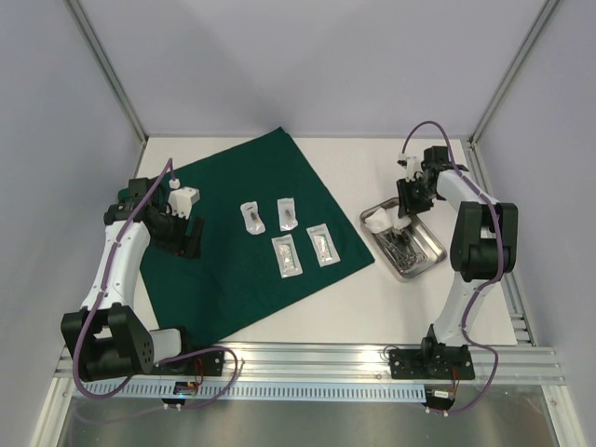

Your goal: Prepare the surgical pack

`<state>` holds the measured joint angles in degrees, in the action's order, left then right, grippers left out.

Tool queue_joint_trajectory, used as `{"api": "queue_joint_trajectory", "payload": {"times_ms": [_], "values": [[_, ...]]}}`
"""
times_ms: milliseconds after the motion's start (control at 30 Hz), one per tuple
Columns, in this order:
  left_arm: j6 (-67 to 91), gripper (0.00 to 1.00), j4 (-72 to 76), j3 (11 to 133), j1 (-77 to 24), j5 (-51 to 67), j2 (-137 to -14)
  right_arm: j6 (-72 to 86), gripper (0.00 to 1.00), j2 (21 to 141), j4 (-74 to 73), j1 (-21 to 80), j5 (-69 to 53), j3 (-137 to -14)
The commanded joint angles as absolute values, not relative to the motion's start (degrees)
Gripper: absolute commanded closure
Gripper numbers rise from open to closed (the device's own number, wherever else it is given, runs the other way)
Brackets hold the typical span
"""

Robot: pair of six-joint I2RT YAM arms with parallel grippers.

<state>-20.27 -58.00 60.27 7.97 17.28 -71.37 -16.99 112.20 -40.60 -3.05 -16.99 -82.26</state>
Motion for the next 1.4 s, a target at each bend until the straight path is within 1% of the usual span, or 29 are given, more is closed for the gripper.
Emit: {"api": "queue_joint_trajectory", "payload": {"times_ms": [0,67,167,367,433,533,567,667,800,867,967,1133,1200,1233,1367], "values": [[-19.8,0.18,-58.1,61.9,8.0,17.9,-71.5,-17.0,0.64,111.1,-38.6,-2.3,-12.8,-83.9],[-19.8,0.18,-58.2,61.9,8.0,18.1,-71.5,-17.5,0.62,109.8,-38.9,-1.9,-11.8,-84.1],[-19.9,0.18,-58.3,61.9,8.0,18.3,-71.5,-17.0,0.56,107.5,-38.9,-1.5,-8.8,-84.2],[-20.0,0.18,-58.5,62.1,8.0,18.7,-71.2,-14.3,0.5,102.8,-39.5,-0.4,-1.8,-84.8],[-20.0,0.18,-58.4,61.9,8.0,18.7,-71.0,-13.3,0.5,100.6,-39.1,-0.3,-0.4,-83.4],[-20.0,0.18,-58.4,61.5,8.0,18.7,-70.8,-9.2,0.53,98.0,-37.0,-0.3,-2.2,-79.9],[-19.9,0.18,-58.4,61.3,8.0,18.6,-70.5,-7.6,0.57,97.5,-36.4,1.5,-2.3,-79.4],[-19.8,0.18,-58.1,60.3,8.0,18.0,-69.4,-1.3,0.59,93.7,-34.1,4.2,-2.0,-76.6],[-19.5,0.17,-56.9,59.0,8.1,16.5,-67.9,4.7,0.55,86.5,-28.0,11.1,-6.5,-72.4],[-19.5,0.17,-56.9,58.9,8.1,16.3,-67.6,8.3,0.52,85.7,-25.1,15.8,-7.8,-71.5],[-19.6,0.17,-56.7,58.7,8.1,15.9,-67.5,12.6,0.52,86.5,-23.3,22.4,-6.3,-71.2],[-20.0,0.17,-54.8,57.1,8.1,14.3,-65.3,16.3,0.47,93.1,-21.6,32.5,-7.2,-70.8],[-20.1,0.17,-54.3,56.5,8.1,14.0,-65.0,17.6,0.44,97.5,-21.4,34.4,-8.6,-71.4],[-20.3,0.17,-54.1,56.2,8.1,14.0,-64.9,18.3,0.41,99.0,-20.5,35.8,-10.6,-71.6],[-20.6,0.17,-54.3,56.2,8.1,14.7,-64.8,21.1,0.37,104.9,-16.0,37.3,-15.4,-72.2]]}}
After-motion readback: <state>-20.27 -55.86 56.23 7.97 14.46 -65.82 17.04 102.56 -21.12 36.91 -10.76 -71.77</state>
